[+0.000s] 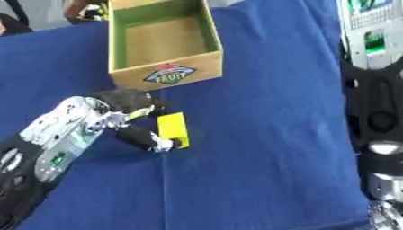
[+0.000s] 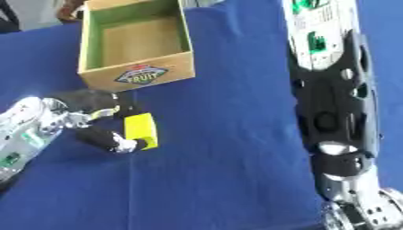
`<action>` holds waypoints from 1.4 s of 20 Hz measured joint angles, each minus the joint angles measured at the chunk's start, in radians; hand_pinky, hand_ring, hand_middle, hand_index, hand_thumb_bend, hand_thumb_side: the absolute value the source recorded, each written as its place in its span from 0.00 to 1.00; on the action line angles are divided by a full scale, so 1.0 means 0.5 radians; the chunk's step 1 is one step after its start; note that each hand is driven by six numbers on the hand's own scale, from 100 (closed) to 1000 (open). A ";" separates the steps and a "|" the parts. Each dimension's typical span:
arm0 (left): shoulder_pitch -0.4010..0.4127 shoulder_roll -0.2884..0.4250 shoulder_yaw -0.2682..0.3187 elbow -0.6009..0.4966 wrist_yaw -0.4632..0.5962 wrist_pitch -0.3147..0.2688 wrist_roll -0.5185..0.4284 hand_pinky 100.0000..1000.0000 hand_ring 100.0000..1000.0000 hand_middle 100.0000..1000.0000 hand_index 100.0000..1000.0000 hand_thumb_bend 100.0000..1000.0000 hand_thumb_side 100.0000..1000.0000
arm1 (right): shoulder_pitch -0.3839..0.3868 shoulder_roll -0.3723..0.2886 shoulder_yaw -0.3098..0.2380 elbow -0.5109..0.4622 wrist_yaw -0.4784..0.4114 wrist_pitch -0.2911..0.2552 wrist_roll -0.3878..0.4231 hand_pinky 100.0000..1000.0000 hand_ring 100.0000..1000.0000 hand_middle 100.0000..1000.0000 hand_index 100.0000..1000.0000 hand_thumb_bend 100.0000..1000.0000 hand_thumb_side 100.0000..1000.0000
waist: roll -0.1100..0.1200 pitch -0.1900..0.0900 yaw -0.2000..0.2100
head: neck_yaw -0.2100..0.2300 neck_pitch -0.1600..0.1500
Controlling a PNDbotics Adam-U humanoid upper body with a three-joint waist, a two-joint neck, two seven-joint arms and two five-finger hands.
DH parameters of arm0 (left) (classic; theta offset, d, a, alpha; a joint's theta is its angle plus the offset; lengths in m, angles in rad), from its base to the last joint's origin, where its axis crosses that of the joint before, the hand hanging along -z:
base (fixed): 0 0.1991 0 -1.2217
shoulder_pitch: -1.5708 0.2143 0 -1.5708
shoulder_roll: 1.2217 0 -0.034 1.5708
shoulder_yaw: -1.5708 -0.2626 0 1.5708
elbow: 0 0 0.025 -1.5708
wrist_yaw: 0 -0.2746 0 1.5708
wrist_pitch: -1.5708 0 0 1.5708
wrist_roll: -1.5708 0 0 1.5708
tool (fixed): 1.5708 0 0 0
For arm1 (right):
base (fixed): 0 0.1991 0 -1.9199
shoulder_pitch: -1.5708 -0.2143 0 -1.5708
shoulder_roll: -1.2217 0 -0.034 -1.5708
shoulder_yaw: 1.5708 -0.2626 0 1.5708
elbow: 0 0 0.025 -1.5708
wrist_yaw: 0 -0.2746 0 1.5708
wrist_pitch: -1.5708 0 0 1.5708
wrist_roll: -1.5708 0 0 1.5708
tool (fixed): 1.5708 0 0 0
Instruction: Pick up objects on the table and place them in the box.
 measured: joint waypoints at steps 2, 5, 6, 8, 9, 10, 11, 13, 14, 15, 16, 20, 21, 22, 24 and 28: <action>-0.001 -0.001 -0.013 0.000 0.001 -0.009 0.013 0.45 0.68 0.56 0.81 0.49 0.81 | 0.000 0.002 -0.002 0.000 -0.006 0.002 -0.001 0.75 0.80 0.61 0.71 0.21 0.65 | 0.000 0.000 -0.001 | 0.000 0.000; -0.003 -0.018 -0.031 0.008 -0.004 -0.017 0.035 0.35 0.59 0.48 0.75 0.32 0.77 | 0.000 0.003 -0.009 0.000 -0.011 0.006 -0.006 0.75 0.80 0.61 0.71 0.21 0.65 | 0.000 0.000 -0.002 | 0.000 0.000; -0.003 -0.019 -0.035 0.011 -0.006 -0.016 0.046 0.31 0.55 0.44 0.72 0.24 0.75 | 0.000 0.003 -0.011 0.000 -0.013 0.008 -0.008 0.75 0.80 0.61 0.71 0.21 0.65 | 0.001 0.000 -0.002 | 0.000 0.000; -0.002 -0.027 -0.042 0.013 -0.010 -0.004 0.076 0.24 0.51 0.40 0.69 0.05 0.71 | 0.000 0.003 -0.011 0.000 -0.019 0.010 -0.010 0.75 0.80 0.61 0.71 0.21 0.65 | 0.001 0.000 -0.002 | 0.000 0.000; 0.001 -0.029 -0.044 0.013 -0.012 0.007 0.097 0.24 0.51 0.40 0.69 0.05 0.71 | 0.000 0.004 -0.012 0.000 -0.022 0.011 -0.011 0.75 0.80 0.61 0.71 0.21 0.65 | 0.001 0.000 -0.002 | 0.000 0.000; 0.004 -0.032 -0.045 0.012 -0.014 0.019 0.119 0.21 0.49 0.39 0.68 0.00 0.71 | 0.000 0.004 -0.012 0.000 -0.025 0.013 -0.013 0.75 0.80 0.61 0.71 0.22 0.65 | 0.001 0.000 -0.002 | 0.000 0.000; 0.007 -0.032 -0.046 0.011 -0.018 0.033 0.142 0.20 0.49 0.38 0.68 0.00 0.70 | 0.000 0.005 -0.012 0.000 -0.026 0.014 -0.014 0.75 0.80 0.61 0.71 0.21 0.65 | 0.001 0.000 -0.002 | -0.001 0.000; 0.010 -0.032 -0.046 0.005 -0.024 0.061 0.191 0.19 0.49 0.38 0.68 0.00 0.68 | 0.000 0.009 -0.012 0.000 -0.026 0.017 -0.017 0.75 0.80 0.61 0.71 0.21 0.65 | 0.001 0.001 -0.002 | -0.001 0.000; 0.011 -0.032 -0.046 -0.001 -0.033 0.072 0.215 0.19 0.49 0.39 0.68 0.00 0.64 | 0.000 0.011 -0.012 0.000 -0.026 0.018 -0.017 0.75 0.80 0.61 0.71 0.21 0.65 | 0.001 0.001 -0.002 | -0.001 0.000; 0.011 -0.032 -0.046 -0.006 -0.046 0.081 0.238 0.19 0.49 0.40 0.69 0.00 0.64 | 0.000 0.013 -0.012 0.000 -0.026 0.018 -0.018 0.75 0.80 0.61 0.71 0.21 0.65 | 0.001 0.001 -0.002 | -0.001 0.000; 0.011 -0.032 -0.045 -0.013 -0.063 0.087 0.258 0.19 0.49 0.40 0.69 0.00 0.64 | 0.000 0.014 -0.012 0.000 -0.026 0.018 -0.018 0.75 0.80 0.61 0.71 0.21 0.65 | 0.001 0.001 -0.002 | -0.001 0.000; 0.011 -0.029 -0.024 -0.056 -0.150 0.079 0.307 0.19 0.49 0.44 0.72 0.00 0.63 | 0.000 0.014 -0.012 0.000 -0.026 0.017 -0.018 0.75 0.80 0.61 0.71 0.21 0.65 | -0.002 0.001 0.003 | -0.001 -0.008; 0.011 -0.024 -0.016 -0.076 -0.171 0.071 0.308 0.19 0.49 0.45 0.73 0.00 0.64 | 0.000 0.014 -0.012 0.000 -0.026 0.017 -0.018 0.75 0.80 0.61 0.71 0.21 0.65 | -0.003 0.001 0.004 | -0.001 -0.013; 0.010 -0.013 -0.007 -0.102 -0.186 0.061 0.302 0.18 0.49 0.46 0.73 0.00 0.65 | 0.000 0.014 -0.012 0.000 -0.026 0.017 -0.018 0.75 0.80 0.61 0.71 0.21 0.65 | -0.003 0.000 0.007 | -0.001 -0.015; 0.010 0.015 0.016 -0.167 -0.194 0.044 0.275 0.18 0.48 0.48 0.74 0.00 0.66 | 0.000 0.014 -0.012 0.000 -0.026 0.017 -0.018 0.75 0.80 0.61 0.71 0.21 0.65 | -0.003 -0.001 0.012 | -0.001 -0.015; 0.007 0.059 0.068 -0.316 -0.154 0.050 0.196 0.16 0.47 0.48 0.73 0.00 0.67 | 0.001 0.014 -0.016 0.000 -0.026 0.018 -0.019 0.76 0.80 0.61 0.71 0.21 0.65 | -0.003 -0.003 0.014 | -0.002 -0.016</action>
